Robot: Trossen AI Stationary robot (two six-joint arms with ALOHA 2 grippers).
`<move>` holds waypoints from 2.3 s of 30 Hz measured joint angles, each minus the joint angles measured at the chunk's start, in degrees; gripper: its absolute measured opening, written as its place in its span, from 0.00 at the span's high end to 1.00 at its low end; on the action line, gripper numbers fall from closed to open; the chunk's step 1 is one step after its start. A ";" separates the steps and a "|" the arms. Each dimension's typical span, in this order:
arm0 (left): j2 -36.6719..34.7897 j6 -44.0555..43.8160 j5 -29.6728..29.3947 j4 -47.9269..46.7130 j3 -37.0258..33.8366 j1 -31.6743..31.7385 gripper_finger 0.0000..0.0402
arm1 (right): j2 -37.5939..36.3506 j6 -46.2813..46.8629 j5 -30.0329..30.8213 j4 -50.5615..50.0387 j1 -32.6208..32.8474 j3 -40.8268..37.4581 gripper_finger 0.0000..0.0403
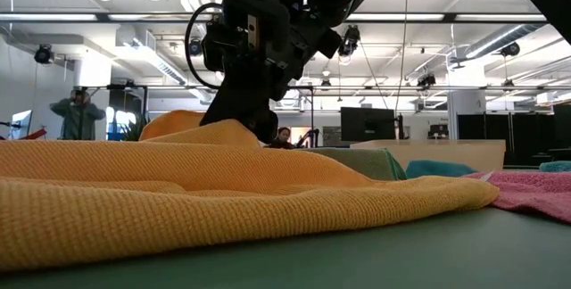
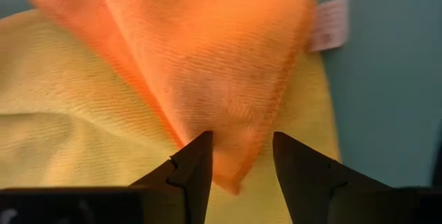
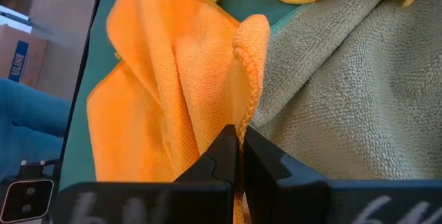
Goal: Fold microfiber towels
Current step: Fold the bottom orange towel
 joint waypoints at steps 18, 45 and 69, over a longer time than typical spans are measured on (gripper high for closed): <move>1.05 0.21 0.21 -1.18 0.11 1.98 0.75 | 0.00 0.01 -0.02 -0.04 0.00 0.00 0.98; -0.47 3.40 -4.63 -45.78 23.13 2.40 1.00 | -13.40 -0.25 10.35 -6.64 1.07 0.02 0.98; -6.18 34.60 -17.79 -46.96 33.89 13.47 1.00 | -31.63 2.01 35.74 -19.51 9.64 0.02 0.98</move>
